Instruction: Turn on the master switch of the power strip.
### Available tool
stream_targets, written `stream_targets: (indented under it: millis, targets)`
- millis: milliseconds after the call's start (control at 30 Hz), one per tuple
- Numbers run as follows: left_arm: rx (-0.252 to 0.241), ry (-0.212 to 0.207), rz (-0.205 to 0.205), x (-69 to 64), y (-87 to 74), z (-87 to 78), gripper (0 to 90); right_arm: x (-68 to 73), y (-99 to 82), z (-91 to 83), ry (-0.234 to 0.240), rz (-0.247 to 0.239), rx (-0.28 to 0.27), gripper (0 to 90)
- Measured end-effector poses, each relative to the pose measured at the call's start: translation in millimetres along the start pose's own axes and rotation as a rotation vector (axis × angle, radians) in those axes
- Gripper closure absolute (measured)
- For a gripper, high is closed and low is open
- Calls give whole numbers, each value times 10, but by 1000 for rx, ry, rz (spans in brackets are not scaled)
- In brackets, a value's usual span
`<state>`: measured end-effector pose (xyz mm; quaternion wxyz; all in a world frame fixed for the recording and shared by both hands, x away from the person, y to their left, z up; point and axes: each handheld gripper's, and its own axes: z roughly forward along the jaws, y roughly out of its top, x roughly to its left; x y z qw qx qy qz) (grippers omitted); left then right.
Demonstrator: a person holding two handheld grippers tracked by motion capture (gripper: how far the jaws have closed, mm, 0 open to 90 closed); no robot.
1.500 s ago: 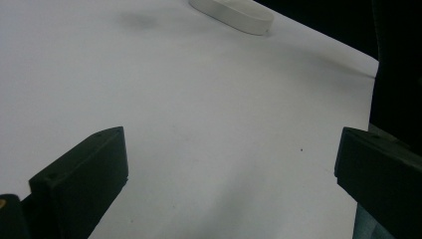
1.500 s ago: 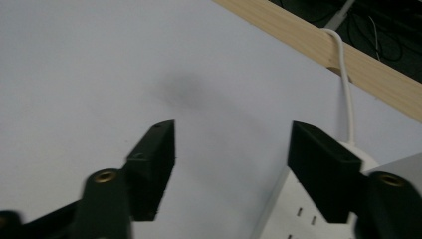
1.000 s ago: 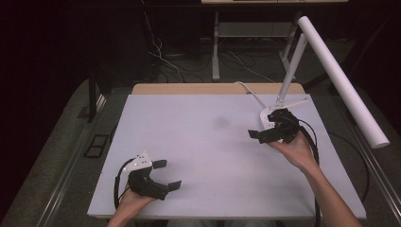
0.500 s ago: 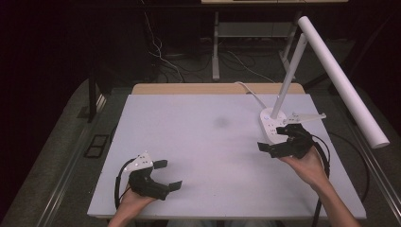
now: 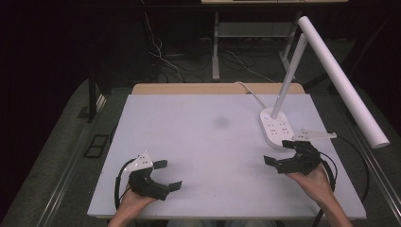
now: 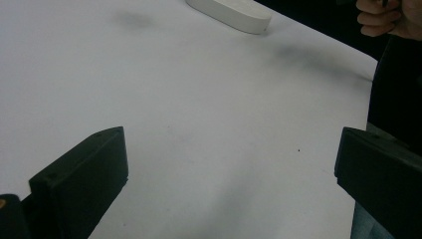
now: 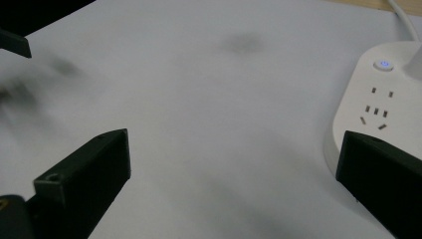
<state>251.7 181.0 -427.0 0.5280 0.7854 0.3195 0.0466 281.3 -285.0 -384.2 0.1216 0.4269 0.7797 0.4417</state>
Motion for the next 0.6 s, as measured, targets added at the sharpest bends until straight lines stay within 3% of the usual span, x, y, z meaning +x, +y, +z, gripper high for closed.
stream_targets:
  millis: [267,600]
  targets:
    - [-1,0,1,-3,-1,2,0,31,-246,-31,-15,14,-48,2]
    - [5,-2,5,-3,2,11,0,70,-482,-44,-16,17,-54,1]
